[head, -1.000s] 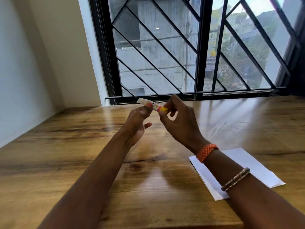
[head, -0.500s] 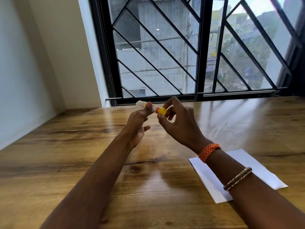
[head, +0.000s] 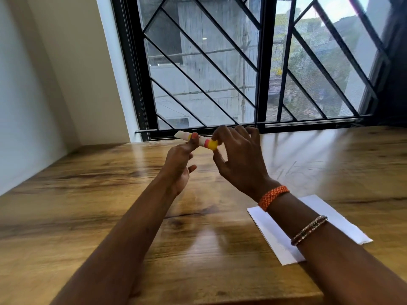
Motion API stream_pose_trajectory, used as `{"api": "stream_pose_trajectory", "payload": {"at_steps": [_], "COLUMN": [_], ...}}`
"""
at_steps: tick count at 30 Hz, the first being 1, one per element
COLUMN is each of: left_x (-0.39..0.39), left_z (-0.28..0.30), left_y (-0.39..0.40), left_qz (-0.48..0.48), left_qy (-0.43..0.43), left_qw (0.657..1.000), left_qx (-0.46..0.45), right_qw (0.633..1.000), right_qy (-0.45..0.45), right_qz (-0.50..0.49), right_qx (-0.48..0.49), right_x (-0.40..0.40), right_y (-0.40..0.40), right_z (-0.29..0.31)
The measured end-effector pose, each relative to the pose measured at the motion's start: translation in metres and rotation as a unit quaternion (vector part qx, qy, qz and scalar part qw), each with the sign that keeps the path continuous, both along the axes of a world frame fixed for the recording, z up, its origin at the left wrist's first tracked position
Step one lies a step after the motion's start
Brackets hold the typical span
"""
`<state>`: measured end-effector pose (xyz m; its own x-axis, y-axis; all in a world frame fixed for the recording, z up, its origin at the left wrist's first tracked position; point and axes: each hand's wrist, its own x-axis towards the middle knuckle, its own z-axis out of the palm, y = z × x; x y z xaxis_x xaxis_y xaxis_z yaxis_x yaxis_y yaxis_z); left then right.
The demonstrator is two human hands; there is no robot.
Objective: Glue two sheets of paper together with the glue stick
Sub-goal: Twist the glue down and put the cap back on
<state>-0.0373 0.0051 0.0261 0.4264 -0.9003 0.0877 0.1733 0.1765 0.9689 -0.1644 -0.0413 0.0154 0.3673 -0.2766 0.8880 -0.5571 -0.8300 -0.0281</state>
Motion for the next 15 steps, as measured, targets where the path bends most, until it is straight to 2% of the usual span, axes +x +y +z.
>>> {"api": "stream_pose_trajectory", "payload": {"at_steps": [3, 6, 15], "left_x": [0.000, 0.002, -0.002], "left_z": [-0.001, -0.001, -0.002], "left_y": [-0.001, -0.001, 0.002], "left_qz": [0.000, 0.003, 0.044], "left_qy": [-0.005, -0.016, -0.120], "left_qw": [1.000, 1.000, 0.992], "left_qx": [-0.003, -0.007, -0.011], "right_qw": [0.995, 0.990, 0.989], "right_qy": [-0.023, -0.007, 0.047], "right_qz": [0.008, -0.012, -0.030], "right_qx": [0.092, 0.139, 0.135], "right_x": [0.000, 0.001, -0.004], "right_y": [-0.003, -0.008, -0.014], "right_z": [-0.002, -0.004, -0.004]}}
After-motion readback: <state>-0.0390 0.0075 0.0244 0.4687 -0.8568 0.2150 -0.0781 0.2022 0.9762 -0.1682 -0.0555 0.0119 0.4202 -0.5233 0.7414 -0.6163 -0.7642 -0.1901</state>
